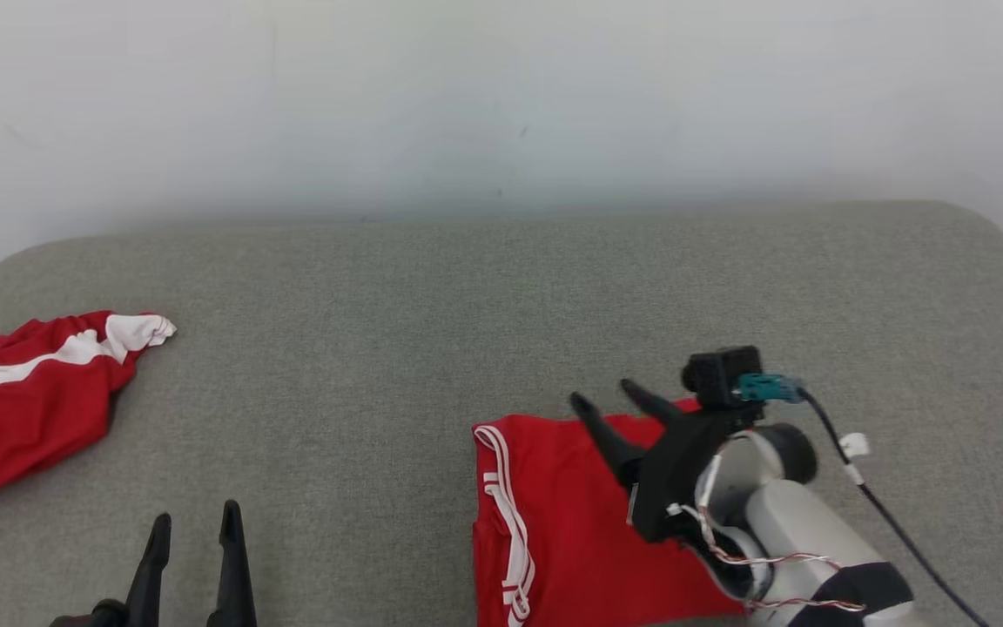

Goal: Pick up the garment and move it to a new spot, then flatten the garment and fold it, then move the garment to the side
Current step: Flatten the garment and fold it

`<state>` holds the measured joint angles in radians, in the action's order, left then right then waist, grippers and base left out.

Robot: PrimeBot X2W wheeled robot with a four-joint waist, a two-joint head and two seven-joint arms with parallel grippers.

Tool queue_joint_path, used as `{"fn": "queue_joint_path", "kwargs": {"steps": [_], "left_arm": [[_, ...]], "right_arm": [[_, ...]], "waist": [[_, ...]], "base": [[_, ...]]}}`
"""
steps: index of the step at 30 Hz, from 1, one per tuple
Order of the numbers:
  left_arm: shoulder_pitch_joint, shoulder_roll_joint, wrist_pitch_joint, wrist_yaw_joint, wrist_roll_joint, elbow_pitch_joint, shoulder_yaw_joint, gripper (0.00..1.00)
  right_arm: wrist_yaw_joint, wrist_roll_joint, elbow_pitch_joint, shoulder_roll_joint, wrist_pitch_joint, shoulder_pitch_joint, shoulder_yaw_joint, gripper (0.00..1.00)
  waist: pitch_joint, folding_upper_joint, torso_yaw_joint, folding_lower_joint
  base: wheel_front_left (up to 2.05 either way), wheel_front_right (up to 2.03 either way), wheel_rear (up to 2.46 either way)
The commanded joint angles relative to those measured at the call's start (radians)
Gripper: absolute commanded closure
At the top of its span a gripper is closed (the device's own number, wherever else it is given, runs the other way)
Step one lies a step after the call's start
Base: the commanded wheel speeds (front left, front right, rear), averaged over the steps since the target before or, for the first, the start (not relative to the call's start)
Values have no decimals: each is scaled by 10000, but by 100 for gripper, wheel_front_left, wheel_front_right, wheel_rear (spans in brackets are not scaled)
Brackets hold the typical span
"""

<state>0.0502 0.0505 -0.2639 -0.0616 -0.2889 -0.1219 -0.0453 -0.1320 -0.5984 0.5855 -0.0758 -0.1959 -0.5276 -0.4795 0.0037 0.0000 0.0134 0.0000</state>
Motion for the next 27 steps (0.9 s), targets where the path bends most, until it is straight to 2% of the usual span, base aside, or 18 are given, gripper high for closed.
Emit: {"fn": "queue_joint_path", "kwargs": {"steps": [1, 10, 15, 19, 27], "left_arm": [[119, 0, -3, -2, 79, 52, -41, 0], [305, 2, -3, 3, 79, 227, -229, 0], [329, 3, -3, 7, 122, 284, -262, 0], [361, 2, -3, -9, 231, 308, -284, 0], [643, 2, -2, -25, 172, 366, -627, 0]], "right_arm": [[27, 359, -43, -340, 214, 171, 170, 0], [25, 2216, -678, -1435, 1432, 1345, 2007, 0], [27, 2471, -1372, -1553, 2774, 2350, 2837, 0], [25, 2230, -1936, -1660, 3891, 3204, 3010, 0], [25, 2073, -2549, -1409, 4539, 4331, 3603, 0]], "waist": [[-134, 0, -181, 0], [-242, 0, -651, 0], [-270, 0, -726, 0], [-317, 0, -723, 0], [-492, 0, -857, 0]], "base": [[0, 0, 0], [0, 0, 0], [0, 0, 0], [0, 0, 0], [0, 0, 0]]}}
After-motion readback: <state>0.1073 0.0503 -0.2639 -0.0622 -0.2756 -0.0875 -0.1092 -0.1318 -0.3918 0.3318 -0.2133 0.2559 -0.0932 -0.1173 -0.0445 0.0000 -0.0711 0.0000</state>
